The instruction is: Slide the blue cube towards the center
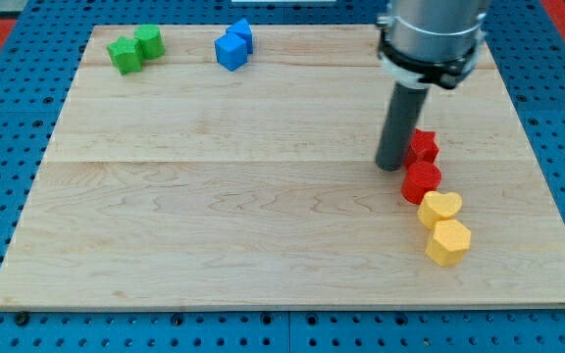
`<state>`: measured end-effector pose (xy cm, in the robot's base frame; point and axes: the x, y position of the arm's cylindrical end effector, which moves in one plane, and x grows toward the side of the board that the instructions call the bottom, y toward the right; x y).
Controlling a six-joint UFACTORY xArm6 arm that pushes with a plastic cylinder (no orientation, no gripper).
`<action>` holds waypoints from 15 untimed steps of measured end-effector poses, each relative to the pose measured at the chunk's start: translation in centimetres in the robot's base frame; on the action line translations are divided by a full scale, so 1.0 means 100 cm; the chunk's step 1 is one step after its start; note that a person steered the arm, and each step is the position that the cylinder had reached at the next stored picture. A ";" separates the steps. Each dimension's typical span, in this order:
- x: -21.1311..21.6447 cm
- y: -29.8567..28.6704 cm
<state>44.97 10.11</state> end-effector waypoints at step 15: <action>-0.164 -0.137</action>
<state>28.60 -3.62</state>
